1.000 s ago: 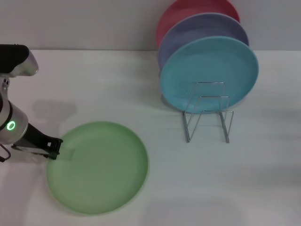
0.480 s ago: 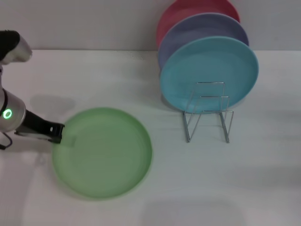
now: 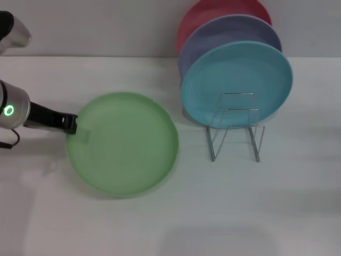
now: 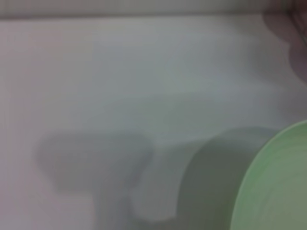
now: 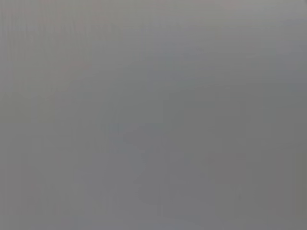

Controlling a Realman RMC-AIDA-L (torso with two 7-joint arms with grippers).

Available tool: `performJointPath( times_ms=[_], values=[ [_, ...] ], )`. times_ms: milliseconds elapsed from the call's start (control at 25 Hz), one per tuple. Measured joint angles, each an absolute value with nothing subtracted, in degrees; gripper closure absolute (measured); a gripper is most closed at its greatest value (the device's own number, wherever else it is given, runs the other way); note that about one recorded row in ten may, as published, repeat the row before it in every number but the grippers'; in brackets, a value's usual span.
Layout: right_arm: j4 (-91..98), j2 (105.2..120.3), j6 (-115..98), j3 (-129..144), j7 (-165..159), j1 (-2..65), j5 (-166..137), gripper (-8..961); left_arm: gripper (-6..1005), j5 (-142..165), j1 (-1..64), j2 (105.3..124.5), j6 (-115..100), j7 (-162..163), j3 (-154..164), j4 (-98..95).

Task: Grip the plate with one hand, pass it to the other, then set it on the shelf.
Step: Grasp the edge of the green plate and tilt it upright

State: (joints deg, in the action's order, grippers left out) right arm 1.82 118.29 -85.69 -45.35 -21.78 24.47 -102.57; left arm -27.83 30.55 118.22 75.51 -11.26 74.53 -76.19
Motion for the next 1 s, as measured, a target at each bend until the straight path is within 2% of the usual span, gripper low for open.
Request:
performJointPath(
  times_ms=[600, 1000],
  values=[
    [2.22, 118.60, -84.42, -45.27, -21.45, 24.43, -102.57, 308, 967, -35.13, 23.55, 118.38, 56.26, -15.86, 75.90, -76.21],
    [2.51, 118.56, -84.28, -45.26, -21.24, 24.60, -102.57, 308, 967, -43.67, 16.11, 118.45, 34.80, -23.35, 82.44, -75.78]
  ],
)
